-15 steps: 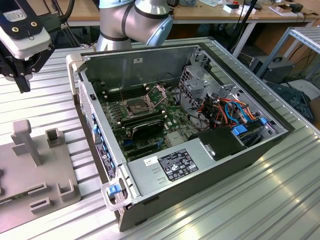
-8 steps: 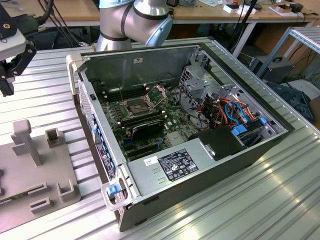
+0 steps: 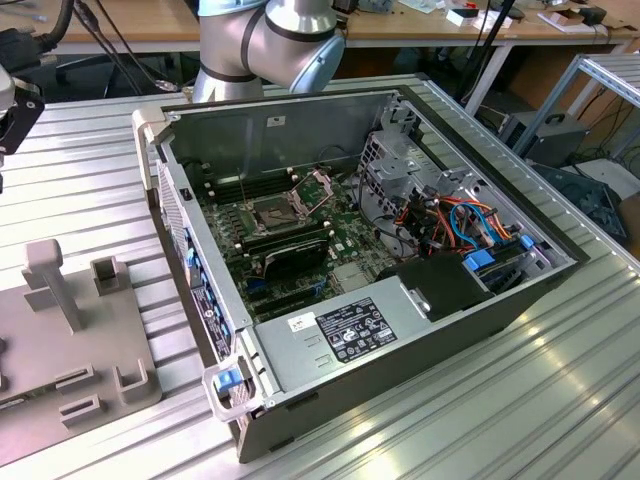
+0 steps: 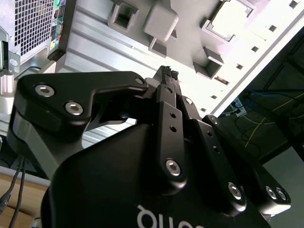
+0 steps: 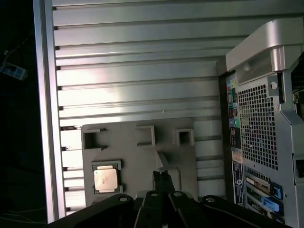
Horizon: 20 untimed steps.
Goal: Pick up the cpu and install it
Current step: 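Reach for the cpu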
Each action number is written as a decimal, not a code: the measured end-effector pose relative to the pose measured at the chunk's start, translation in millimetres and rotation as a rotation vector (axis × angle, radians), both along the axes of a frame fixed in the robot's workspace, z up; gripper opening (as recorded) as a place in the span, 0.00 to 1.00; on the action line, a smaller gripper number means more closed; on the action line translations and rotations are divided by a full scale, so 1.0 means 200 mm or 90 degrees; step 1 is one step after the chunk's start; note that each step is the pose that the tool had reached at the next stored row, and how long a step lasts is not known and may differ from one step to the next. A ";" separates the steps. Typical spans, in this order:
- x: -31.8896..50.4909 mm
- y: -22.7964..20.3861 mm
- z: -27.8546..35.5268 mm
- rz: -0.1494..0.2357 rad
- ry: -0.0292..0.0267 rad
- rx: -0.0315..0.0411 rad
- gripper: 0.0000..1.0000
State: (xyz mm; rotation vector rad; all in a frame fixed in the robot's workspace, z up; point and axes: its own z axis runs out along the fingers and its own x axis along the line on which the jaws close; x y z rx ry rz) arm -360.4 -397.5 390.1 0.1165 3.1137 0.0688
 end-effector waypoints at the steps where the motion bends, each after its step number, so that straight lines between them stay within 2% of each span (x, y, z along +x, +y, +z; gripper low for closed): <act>1: 0.000 0.000 0.000 0.000 0.0000 0.0000 0.11; 20: -0.005 -0.001 -0.014 0.000 0.0000 0.0000 0.11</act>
